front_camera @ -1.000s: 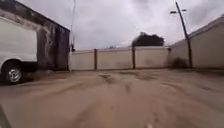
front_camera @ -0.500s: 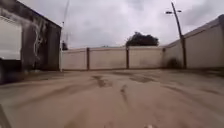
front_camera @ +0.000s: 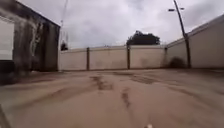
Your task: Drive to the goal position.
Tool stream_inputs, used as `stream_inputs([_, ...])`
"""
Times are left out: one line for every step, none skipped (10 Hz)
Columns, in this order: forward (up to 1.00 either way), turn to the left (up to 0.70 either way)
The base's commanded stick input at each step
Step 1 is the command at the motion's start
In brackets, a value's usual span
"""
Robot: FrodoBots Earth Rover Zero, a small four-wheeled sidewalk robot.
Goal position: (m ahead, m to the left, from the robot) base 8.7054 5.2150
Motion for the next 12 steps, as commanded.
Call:
stream_inputs([0.85, 0.0])
stream_inputs([0.85, 0.0])
stream_inputs([0.85, 0.0])
stream_inputs([0.85, 0.0])
stream_inputs([0.85, 0.0])
stream_inputs([0.85, 0.0])
stream_inputs([0.85, 0.0])
stream_inputs([0.85, 0.0])
stream_inputs([0.85, 0.0])
stream_inputs([0.85, 0.0])
stream_inputs([0.85, 0.0])
stream_inputs([0.85, 0.0])
